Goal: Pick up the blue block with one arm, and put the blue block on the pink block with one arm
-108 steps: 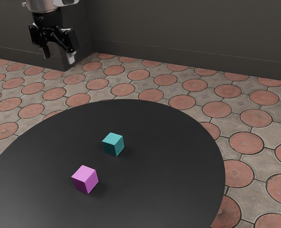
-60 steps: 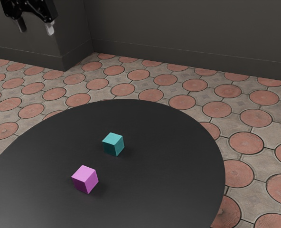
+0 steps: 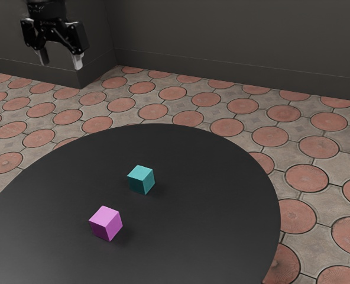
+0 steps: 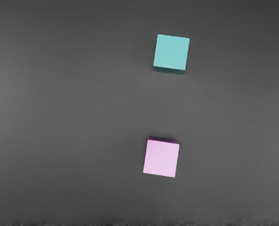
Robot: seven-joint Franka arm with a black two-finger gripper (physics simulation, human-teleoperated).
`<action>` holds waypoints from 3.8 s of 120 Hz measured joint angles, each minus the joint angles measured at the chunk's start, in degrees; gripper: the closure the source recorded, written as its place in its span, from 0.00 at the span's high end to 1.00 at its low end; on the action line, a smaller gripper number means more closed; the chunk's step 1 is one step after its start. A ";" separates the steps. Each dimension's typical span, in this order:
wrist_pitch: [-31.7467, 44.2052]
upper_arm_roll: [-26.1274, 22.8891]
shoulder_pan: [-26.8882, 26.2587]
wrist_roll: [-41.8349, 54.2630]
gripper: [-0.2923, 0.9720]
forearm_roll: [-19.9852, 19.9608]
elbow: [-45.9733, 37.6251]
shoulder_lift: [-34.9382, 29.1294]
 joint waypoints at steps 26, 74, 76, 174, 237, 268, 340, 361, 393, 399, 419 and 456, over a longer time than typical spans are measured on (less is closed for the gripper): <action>16.00 -1.08 -2.13 -0.48 0.77 -1.20 -30.31 -8.85; 36.80 -3.58 -2.27 -0.85 0.77 -0.80 -46.62 -8.56; 37.36 -3.63 -2.26 -0.85 0.77 -0.68 -46.63 -8.26; 54.07 -1.36 -1.96 0.01 0.77 0.91 -42.53 11.45; 57.97 -0.36 -1.96 2.74 0.77 1.09 -35.84 20.16; 57.85 0.51 -1.92 4.70 0.77 1.02 -33.28 22.60; 57.55 0.72 -1.97 7.53 0.77 0.56 -29.79 27.49; 56.98 0.73 -1.94 7.97 0.77 0.71 -28.47 28.54; 56.79 0.74 -1.93 8.45 0.77 0.55 -28.02 30.05; 56.79 0.74 -1.93 8.51 0.77 0.50 -27.74 30.49; 56.90 0.74 -1.92 8.71 0.77 0.13 -27.27 31.34; 57.14 0.74 -1.92 8.93 0.68 -0.29 -27.24 31.44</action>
